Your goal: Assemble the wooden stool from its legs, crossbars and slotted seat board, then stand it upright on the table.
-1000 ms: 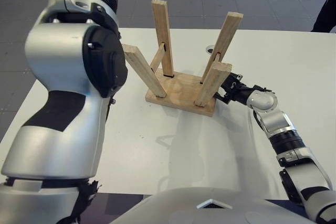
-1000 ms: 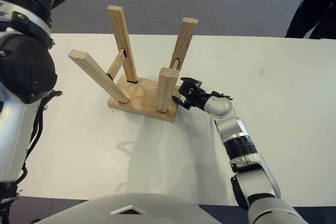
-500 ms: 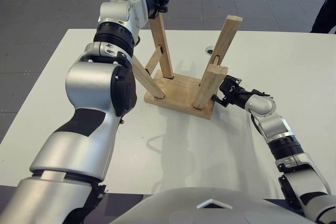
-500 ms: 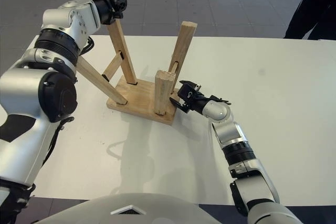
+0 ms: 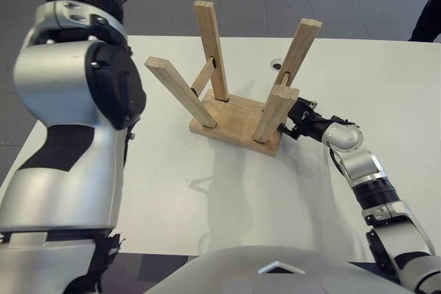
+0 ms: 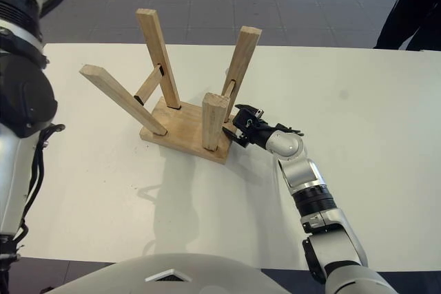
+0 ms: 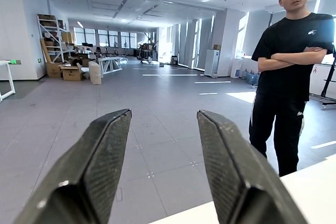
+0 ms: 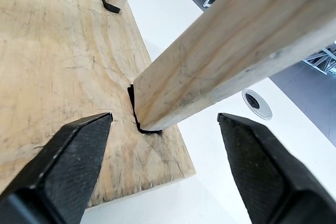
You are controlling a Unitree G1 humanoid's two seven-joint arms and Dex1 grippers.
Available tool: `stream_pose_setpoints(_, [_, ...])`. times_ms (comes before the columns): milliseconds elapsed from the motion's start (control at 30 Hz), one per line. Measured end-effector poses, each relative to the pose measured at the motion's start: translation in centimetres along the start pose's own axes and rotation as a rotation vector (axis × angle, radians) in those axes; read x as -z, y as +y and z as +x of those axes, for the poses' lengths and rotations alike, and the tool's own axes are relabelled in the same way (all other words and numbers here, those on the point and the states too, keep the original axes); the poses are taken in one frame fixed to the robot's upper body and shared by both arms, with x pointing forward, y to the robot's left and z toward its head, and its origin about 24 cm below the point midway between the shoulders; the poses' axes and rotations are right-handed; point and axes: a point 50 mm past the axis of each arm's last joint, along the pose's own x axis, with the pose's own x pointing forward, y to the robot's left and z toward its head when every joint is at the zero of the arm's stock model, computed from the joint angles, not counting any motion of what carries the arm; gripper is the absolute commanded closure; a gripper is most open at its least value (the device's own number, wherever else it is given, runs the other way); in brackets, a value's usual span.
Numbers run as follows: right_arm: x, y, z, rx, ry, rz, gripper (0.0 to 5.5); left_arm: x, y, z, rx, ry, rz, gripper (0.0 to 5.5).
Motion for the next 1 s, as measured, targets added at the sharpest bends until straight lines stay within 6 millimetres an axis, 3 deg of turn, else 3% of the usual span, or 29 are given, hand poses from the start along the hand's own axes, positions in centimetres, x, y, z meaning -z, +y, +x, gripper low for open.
stream_pose_setpoints(67, [0.2,-0.1,-0.1,0.002,0.008,0.001,1.79,2.0,3.6,-2.7,-0.036,0.044,0.008,3.17])
stream_pose_setpoints(200, [0.5,-1.6,0.1,-0.018,0.049,-0.039,1.79,9.3,9.8,-9.9,-0.184,0.265,0.005,3.17])
stream_pose_setpoints(300, [0.8,-4.2,0.3,0.017,0.071,-0.080,1.79,13.5,10.9,-13.9,-0.175,0.389,0.019,3.17])
stream_pose_setpoints(400, [2.1,-6.2,-0.5,0.050,0.131,-0.052,1.79,16.7,9.4,-16.3,-0.016,0.420,-0.019,3.17])
stream_pose_setpoints(467, [2.5,-6.7,-1.3,0.068,0.133,-0.002,1.79,16.9,8.4,-17.0,0.085,0.387,-0.075,3.17])
stream_pose_setpoints(600, [2.5,-5.7,-3.2,0.095,0.086,0.250,1.79,14.6,5.3,-18.2,0.402,0.328,-0.219,3.17])
stream_pose_setpoints(667, [1.2,-5.9,-3.9,0.116,0.036,0.325,1.79,13.9,4.3,-19.0,0.502,0.347,-0.285,3.17])
stream_pose_setpoints(767, [-1.7,-7.3,-5.9,0.132,-0.023,0.283,1.79,13.0,2.9,-20.1,0.646,0.414,-0.302,3.17])
stream_pose_setpoints(900, [-0.9,-6.9,-10.3,-0.023,0.107,0.244,1.79,13.0,1.1,-20.1,0.754,0.484,-0.255,3.17])
stream_pose_setpoints(1000, [-1.4,-6.5,-11.7,-0.190,0.114,0.256,1.76,12.7,-0.2,-19.6,0.817,0.465,-0.228,2.91])
